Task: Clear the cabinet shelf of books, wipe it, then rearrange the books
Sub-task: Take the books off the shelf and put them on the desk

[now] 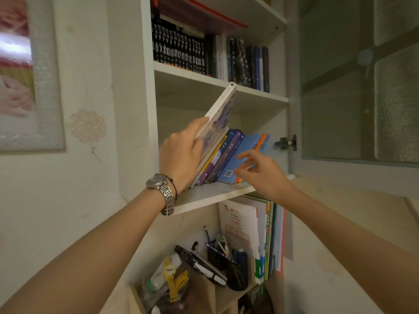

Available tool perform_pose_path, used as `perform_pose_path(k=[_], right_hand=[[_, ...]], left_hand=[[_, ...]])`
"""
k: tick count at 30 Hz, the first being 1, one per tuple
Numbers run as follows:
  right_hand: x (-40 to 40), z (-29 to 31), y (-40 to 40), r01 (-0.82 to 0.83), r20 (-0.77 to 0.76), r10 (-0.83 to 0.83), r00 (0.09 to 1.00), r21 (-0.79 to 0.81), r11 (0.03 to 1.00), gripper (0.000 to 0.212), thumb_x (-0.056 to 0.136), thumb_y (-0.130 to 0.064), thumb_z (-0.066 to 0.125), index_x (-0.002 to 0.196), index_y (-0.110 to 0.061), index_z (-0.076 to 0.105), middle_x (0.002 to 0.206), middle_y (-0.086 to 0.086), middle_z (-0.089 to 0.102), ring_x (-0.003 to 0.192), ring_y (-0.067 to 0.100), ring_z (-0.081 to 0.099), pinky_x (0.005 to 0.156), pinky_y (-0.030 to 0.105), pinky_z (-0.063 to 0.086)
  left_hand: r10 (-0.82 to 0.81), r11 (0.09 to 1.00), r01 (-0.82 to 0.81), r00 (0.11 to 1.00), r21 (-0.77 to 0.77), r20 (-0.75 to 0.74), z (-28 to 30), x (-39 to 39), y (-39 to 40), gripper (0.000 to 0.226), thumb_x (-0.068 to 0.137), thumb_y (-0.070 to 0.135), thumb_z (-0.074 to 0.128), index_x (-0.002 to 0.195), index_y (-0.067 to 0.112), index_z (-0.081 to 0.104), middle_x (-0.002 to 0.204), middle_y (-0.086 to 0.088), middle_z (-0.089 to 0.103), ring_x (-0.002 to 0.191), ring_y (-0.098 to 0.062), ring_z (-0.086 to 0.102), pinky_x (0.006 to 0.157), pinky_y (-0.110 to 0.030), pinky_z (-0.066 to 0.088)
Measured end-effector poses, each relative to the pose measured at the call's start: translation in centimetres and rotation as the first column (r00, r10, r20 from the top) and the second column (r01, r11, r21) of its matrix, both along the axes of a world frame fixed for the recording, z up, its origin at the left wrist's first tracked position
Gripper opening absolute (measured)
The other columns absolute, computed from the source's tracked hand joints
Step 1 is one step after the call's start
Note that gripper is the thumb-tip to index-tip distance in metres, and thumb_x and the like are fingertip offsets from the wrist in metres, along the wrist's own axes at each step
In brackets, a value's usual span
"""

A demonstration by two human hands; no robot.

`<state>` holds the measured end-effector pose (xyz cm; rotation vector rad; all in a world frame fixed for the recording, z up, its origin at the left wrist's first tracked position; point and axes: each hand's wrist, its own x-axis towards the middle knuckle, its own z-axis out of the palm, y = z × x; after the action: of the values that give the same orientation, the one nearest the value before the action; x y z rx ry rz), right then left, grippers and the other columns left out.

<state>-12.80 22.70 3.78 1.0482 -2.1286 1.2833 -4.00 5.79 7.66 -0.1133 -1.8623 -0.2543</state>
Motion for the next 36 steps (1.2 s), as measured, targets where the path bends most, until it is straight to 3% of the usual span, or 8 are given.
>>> perform_pose_path(k=[5, 9, 13, 16, 19, 23, 29, 36], right_hand=[[0.7, 0.4, -0.5, -0.030, 0.011, 0.031, 0.999, -0.059, 0.998, 0.040, 0.090, -0.026, 0.065, 0.127, -0.022, 0.051, 0.109, -0.006, 0.058, 0.087, 0.007, 0.060, 0.059, 0.008, 0.045], [1.0, 0.5, -0.7, -0.103, 0.041, 0.109, 0.993, -0.139, 0.985, 0.053, 0.089, -0.029, 0.067, 0.136, -0.024, 0.042, 0.123, -0.005, 0.052, 0.101, 0.013, 0.057, 0.062, 0.008, 0.047], [1.0, 0.3, -0.9, -0.234, 0.105, 0.273, 0.956, -0.286, 0.929, 0.067, 0.088, -0.025, 0.068, 0.142, -0.030, 0.030, 0.123, -0.017, 0.045, 0.115, 0.013, 0.051, 0.072, 0.007, 0.046], [0.8, 0.0, -0.6, -0.213, 0.135, 0.283, 0.950, -0.383, 0.899, 0.088, 0.069, -0.055, 0.078, 0.139, -0.049, 0.025, 0.138, -0.012, 0.037, 0.128, 0.017, 0.047, 0.098, 0.034, 0.050], [0.3, -0.5, 0.6, -0.175, 0.149, 0.262, 0.953, -0.433, 0.884, 0.102, 0.052, -0.068, 0.082, 0.134, -0.059, 0.022, 0.145, -0.003, 0.034, 0.127, 0.019, 0.049, 0.103, 0.049, 0.045], [0.2, -1.8, 2.8, -0.179, 0.185, 0.310, 0.933, -0.509, 0.842, 0.096, 0.067, -0.036, 0.076, 0.145, -0.039, 0.019, 0.129, -0.010, 0.051, 0.113, 0.013, 0.061, 0.097, 0.046, 0.051], [0.8, -6.2, 5.8, 0.003, 0.316, 0.180, 0.932, -0.500, 0.866, 0.087, 0.076, -0.023, 0.077, 0.143, -0.034, 0.022, 0.118, -0.010, 0.052, 0.100, 0.006, 0.061, 0.066, 0.014, 0.055], [2.3, -14.1, 9.5, 0.237, 0.478, 0.023, 0.878, -0.475, 0.847, 0.084, 0.077, -0.015, 0.078, 0.140, -0.033, 0.025, 0.104, -0.019, 0.052, 0.082, -0.002, 0.062, 0.063, 0.011, 0.054]], left_hand=[[-0.084, 0.996, 0.084, 0.996, -0.004, -0.032, 0.2, 1.4, 0.1, 0.041, 0.096, 0.014, 0.047, 0.135, 0.023, 0.051, 0.093, 0.000, 0.070, 0.049, -0.004, 0.048, 0.039, -0.011, 0.038], [-0.211, 0.972, 0.221, 0.972, 0.084, -0.107, 0.4, 2.3, 0.1, 0.040, 0.096, 0.013, 0.049, 0.134, 0.026, 0.052, 0.103, 0.013, 0.064, 0.065, -0.014, 0.064, 0.049, -0.036, 0.054], [-0.378, 0.894, 0.403, 0.913, 0.196, -0.152, 0.4, 3.2, 1.4, 0.039, 0.096, 0.011, 0.052, 0.133, 0.023, 0.053, 0.111, 0.022, 0.059, 0.086, 0.008, 0.062, 0.060, -0.031, 0.059], [-0.496, 0.795, 0.525, 0.851, 0.303, -0.173, 0.2, 3.8, 2.7, 0.038, 0.095, 0.008, 0.054, 0.131, 0.021, 0.054, 0.122, 0.007, 0.062, 0.101, 0.001, 0.063, 0.061, -0.015, 0.054], [-0.586, 0.671, 0.610, 0.785, 0.422, -0.202, -0.2, 4.0, 3.8, 0.038, 0.093, 0.006, 0.056, 0.128, 0.023, 0.056, 0.115, 0.000, 0.068, 0.093, -0.009, 0.069, 0.060, -0.017, 0.054], [-0.655, 0.562, 0.636, 0.733, 0.528, -0.186, -1.5, 3.8, 5.0, 0.038, 0.093, 0.010, 0.058, 0.126, 0.028, 0.056, 0.103, 0.001, 0.072, 0.083, -0.012, 0.072, 0.060, -0.025, 0.057], [-0.741, 0.399, 0.586, 0.659, 0.705, -0.128, -5.4, 2.4, 6.5, 0.039, 0.091, 0.006, 0.058, 0.119, 0.033, 0.057, 0.091, 0.002, 0.075, 0.075, -0.017, 0.073, 0.059, -0.032, 0.058], [-0.781, 0.326, 0.444, 0.623, 0.835, -0.027, -12.7, -0.3, 8.6, 0.038, 0.087, 0.008, 0.062, 0.117, 0.031, 0.061, 0.086, -0.001, 0.075, 0.076, -0.024, 0.072, 0.075, -0.051, 0.057]])
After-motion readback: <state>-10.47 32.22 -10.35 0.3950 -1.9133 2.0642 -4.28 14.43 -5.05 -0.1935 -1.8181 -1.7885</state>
